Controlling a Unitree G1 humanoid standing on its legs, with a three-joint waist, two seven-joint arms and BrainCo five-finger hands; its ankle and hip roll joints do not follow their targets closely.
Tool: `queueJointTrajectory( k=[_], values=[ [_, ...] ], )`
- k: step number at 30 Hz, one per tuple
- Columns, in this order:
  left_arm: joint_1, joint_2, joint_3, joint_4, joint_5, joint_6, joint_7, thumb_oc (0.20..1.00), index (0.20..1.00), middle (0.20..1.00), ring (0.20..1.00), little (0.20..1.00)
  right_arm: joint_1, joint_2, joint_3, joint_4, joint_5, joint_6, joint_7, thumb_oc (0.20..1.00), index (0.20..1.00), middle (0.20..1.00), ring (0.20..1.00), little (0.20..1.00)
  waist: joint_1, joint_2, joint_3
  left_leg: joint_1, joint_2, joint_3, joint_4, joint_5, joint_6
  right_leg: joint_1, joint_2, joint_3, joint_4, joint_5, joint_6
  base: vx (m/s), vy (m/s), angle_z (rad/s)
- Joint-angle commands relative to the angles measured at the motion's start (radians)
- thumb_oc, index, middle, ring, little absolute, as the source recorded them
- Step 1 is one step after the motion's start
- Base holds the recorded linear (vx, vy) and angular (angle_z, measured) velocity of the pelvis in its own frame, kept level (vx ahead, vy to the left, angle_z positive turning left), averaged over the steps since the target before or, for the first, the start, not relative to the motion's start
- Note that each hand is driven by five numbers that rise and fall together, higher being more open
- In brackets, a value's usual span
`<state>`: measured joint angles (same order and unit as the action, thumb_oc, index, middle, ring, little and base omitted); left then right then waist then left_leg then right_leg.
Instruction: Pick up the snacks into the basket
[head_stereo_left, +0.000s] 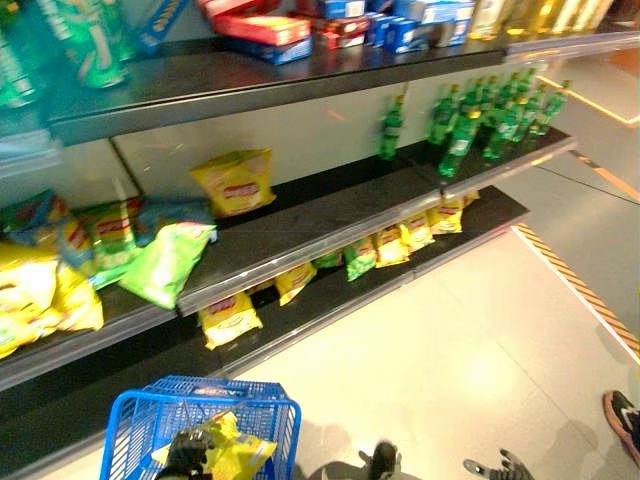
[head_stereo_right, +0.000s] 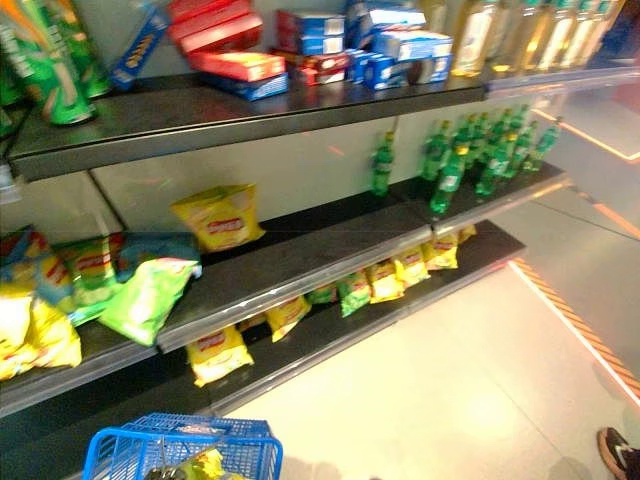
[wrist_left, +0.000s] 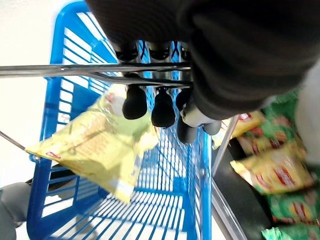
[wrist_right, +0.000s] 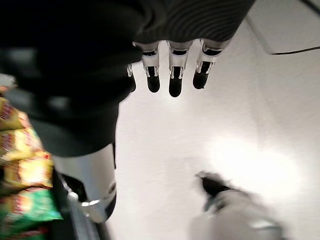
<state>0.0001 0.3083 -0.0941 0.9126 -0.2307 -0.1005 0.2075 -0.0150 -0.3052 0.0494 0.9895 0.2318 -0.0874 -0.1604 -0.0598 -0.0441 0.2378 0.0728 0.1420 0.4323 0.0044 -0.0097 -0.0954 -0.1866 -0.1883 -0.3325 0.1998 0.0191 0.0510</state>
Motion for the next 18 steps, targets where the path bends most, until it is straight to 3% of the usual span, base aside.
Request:
queueJointTrajectory(
  k=[1, 2, 4, 7, 8, 10, 11, 12, 14, 16, 18],
  values=[
    [-0.055, 0.039, 0.027, -0.077, -0.014, -0.074, 0.029, 0.200, 0.200, 0.200, 0.200, 0.200, -0.040, -0.039, 0.004, -0.010, 0.031, -0.035, -0.030, 1.000, 1.000, 1.000, 1.000, 1.000, -0.024, -0.024, -0.032, -0.047, -0.041, -0.056, 0.099, -0.133, 0.068, -0.025, 0.020, 0.113, -0.039, 0.002, 0.120, 0.26, -0.294, -0.47],
    [-0.062, 0.027, 0.038, -0.055, -0.044, -0.073, 0.032, 0.200, 0.200, 0.200, 0.200, 0.200, -0.040, -0.050, 0.006, -0.036, 0.047, -0.044, -0.035, 1.000, 1.000, 1.000, 1.000, 1.000, -0.041, -0.018, -0.058, -0.026, -0.021, -0.051, 0.087, -0.120, 0.054, -0.003, 0.049, 0.124, -0.063, -0.010, 0.111, 0.19, -0.228, -0.30],
    [-0.060, 0.023, 0.034, -0.050, -0.040, -0.072, 0.032, 0.200, 0.200, 0.200, 0.200, 0.200, -0.034, -0.055, 0.009, -0.044, 0.046, -0.044, -0.035, 1.000, 1.000, 1.000, 1.000, 1.000, -0.048, -0.013, -0.067, -0.017, -0.010, -0.044, 0.090, -0.119, 0.048, 0.006, 0.061, 0.130, -0.066, -0.019, 0.105, 0.16, -0.196, -0.29],
    [-0.065, 0.017, 0.031, -0.015, -0.024, -0.065, 0.038, 0.200, 0.200, 0.200, 0.200, 0.200, -0.019, -0.067, 0.020, -0.095, 0.046, -0.056, -0.039, 1.000, 1.000, 1.000, 1.000, 1.000, -0.080, -0.009, -0.094, -0.008, 0.062, -0.030, 0.176, -0.081, 0.008, 0.042, 0.127, 0.170, -0.078, -0.058, 0.069, 0.20, -0.280, -0.24],
    [-0.065, 0.016, 0.031, -0.015, -0.024, -0.065, 0.038, 0.200, 0.200, 0.200, 0.200, 0.200, -0.018, -0.068, 0.020, -0.096, 0.046, -0.056, -0.039, 1.000, 1.000, 1.000, 1.000, 1.000, -0.080, -0.008, -0.094, -0.008, 0.065, -0.030, 0.179, -0.081, 0.005, 0.043, 0.129, 0.170, -0.078, -0.059, 0.067, 0.15, -0.223, -0.46],
    [-0.064, 0.016, 0.037, 0.000, -0.028, -0.066, 0.040, 0.200, 0.200, 0.200, 0.200, 0.200, -0.011, -0.068, 0.038, -0.112, 0.041, -0.059, -0.035, 1.000, 1.000, 1.000, 1.000, 1.000, -0.075, -0.012, -0.092, -0.032, 0.118, -0.054, 0.304, -0.012, -0.015, 0.073, 0.175, 0.204, -0.090, -0.070, 0.033, 0.15, -0.302, -0.61],
    [-0.064, 0.020, 0.038, -0.001, -0.029, -0.066, 0.041, 0.200, 0.200, 0.200, 0.200, 0.200, -0.004, -0.066, 0.049, -0.132, 0.035, -0.059, -0.035, 1.000, 1.000, 1.000, 1.000, 1.000, -0.065, -0.020, -0.084, -0.060, 0.138, -0.101, 0.381, 0.039, -0.020, 0.094, 0.201, 0.232, -0.102, -0.074, 0.009, 0.08, -0.393, -0.45],
    [-0.072, 0.023, 0.035, 0.004, -0.028, -0.069, 0.046, 0.200, 0.200, 0.200, 0.200, 0.200, -0.006, -0.068, 0.058, -0.139, 0.036, -0.063, -0.032, 1.000, 1.000, 1.000, 1.000, 1.000, -0.048, -0.040, -0.071, -0.115, 0.128, -0.152, 0.461, 0.088, -0.003, 0.096, 0.208, 0.250, -0.110, -0.053, -0.013, 0.03, -0.364, -0.71],
    [-0.077, 0.018, 0.035, 0.015, -0.039, -0.073, 0.051, 0.200, 0.200, 0.200, 0.200, 0.200, -0.011, -0.070, 0.081, -0.152, 0.030, -0.064, -0.027, 1.000, 1.000, 1.000, 1.000, 1.000, -0.024, -0.058, -0.051, -0.202, 0.070, -0.270, 0.554, 0.095, 0.015, 0.103, 0.209, 0.285, -0.107, -0.061, -0.028, 0.01, -0.180, -0.86],
    [-0.061, 0.007, 0.041, 0.009, -0.056, -0.079, 0.061, 0.200, 0.200, 0.200, 0.200, 0.200, -0.024, -0.066, 0.100, -0.162, 0.027, -0.058, -0.026, 1.000, 1.000, 1.000, 1.000, 1.000, 0.008, -0.057, -0.041, -0.264, -0.067, -0.353, 0.510, 0.025, 0.040, 0.124, 0.212, 0.336, -0.114, -0.066, -0.019, 0.17, -0.037, -1.10],
    [-0.056, 0.010, 0.042, 0.019, -0.052, -0.081, 0.057, 0.200, 0.200, 0.200, 0.200, 0.200, -0.027, -0.065, 0.105, -0.163, 0.025, -0.055, -0.020, 1.000, 1.000, 1.000, 1.000, 1.000, 0.015, -0.052, -0.040, -0.286, -0.079, -0.358, 0.433, 0.011, 0.044, 0.146, 0.221, 0.371, -0.120, -0.071, -0.010, 0.24, -0.036, -1.21]
  ],
)
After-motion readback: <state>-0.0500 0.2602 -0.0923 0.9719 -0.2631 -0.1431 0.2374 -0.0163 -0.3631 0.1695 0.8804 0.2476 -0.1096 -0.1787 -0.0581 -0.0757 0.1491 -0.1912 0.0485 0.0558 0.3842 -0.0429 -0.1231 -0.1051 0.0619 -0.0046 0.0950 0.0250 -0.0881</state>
